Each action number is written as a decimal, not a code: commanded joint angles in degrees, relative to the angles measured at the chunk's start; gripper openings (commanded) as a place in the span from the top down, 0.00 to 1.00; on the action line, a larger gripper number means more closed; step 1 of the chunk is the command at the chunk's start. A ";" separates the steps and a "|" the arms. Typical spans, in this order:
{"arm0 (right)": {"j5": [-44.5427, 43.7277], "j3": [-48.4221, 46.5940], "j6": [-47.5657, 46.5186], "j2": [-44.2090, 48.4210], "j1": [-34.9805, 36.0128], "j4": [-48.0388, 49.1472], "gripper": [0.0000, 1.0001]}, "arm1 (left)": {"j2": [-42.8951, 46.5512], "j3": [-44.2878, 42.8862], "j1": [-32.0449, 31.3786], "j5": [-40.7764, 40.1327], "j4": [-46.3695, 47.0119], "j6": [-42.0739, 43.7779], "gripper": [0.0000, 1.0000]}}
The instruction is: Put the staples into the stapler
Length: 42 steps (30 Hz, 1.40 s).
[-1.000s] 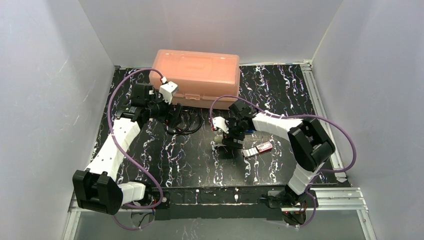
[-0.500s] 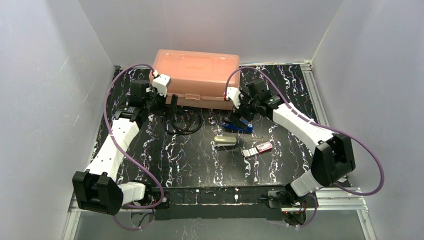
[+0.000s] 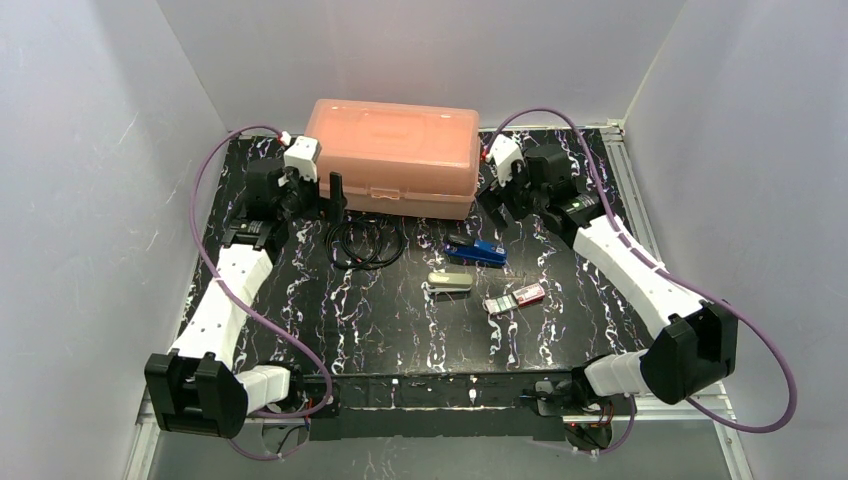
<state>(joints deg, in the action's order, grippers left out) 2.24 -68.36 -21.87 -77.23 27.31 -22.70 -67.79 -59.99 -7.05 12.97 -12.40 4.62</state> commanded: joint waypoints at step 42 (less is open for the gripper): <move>-8.13 3.27 11.57 21.89 -10.72 6.46 0.01 | 25.27 3.05 1.42 -0.25 -4.90 -2.10 0.01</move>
<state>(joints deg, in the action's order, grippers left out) -6.92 -65.69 -11.42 -56.47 17.58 -16.95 -41.41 -56.49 -6.04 12.80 -15.94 2.11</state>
